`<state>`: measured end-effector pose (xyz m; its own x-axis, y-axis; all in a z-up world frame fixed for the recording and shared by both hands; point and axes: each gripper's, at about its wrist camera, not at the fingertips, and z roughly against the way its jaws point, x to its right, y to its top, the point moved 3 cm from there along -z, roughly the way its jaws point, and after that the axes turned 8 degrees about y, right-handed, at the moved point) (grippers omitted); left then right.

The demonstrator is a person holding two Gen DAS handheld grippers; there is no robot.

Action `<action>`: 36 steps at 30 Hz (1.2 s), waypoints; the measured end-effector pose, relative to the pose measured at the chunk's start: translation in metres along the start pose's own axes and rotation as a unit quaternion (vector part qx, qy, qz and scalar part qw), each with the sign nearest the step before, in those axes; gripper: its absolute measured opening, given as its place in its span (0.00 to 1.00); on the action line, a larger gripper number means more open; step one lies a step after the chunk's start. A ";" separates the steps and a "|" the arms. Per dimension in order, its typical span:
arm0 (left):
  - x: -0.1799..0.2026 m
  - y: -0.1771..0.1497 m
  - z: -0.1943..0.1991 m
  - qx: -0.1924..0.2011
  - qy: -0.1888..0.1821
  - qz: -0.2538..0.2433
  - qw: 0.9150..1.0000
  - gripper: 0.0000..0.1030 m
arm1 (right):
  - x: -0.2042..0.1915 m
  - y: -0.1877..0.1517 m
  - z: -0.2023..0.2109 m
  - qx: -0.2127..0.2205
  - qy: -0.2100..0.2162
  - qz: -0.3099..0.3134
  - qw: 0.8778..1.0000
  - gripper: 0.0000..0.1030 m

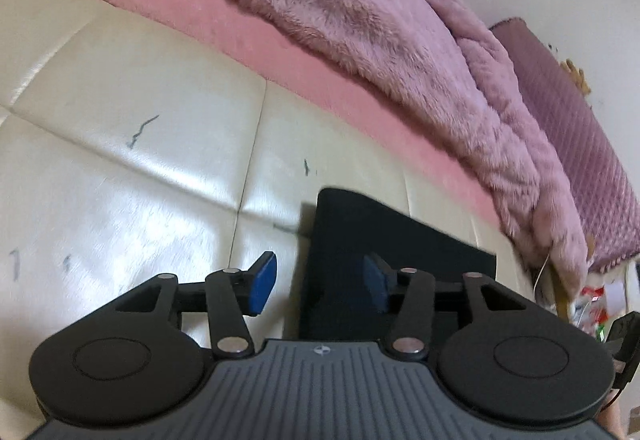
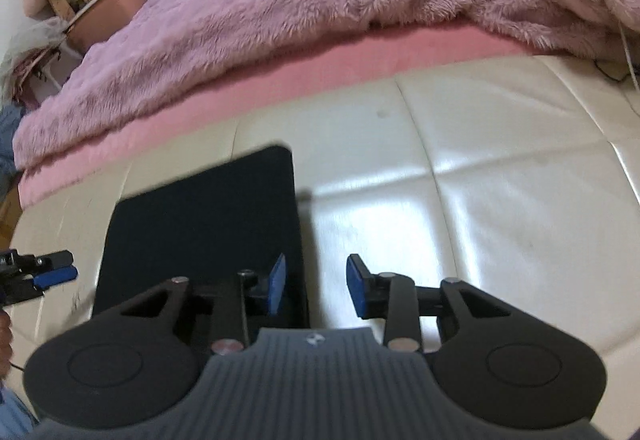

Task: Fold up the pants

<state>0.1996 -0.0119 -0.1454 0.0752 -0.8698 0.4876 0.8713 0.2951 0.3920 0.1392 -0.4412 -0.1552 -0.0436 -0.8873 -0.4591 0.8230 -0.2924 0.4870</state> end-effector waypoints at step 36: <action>0.011 0.017 -0.007 0.019 -0.009 -0.028 0.999 0.51 | 0.017 0.032 -0.029 0.030 0.010 -0.018 0.999 0.28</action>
<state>0.2185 -0.0188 -0.1389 0.0181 -0.8781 0.4781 0.8544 0.2619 0.4488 0.1815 -0.4553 -0.1688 -0.0613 -0.8688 -0.4913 0.7859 -0.3454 0.5128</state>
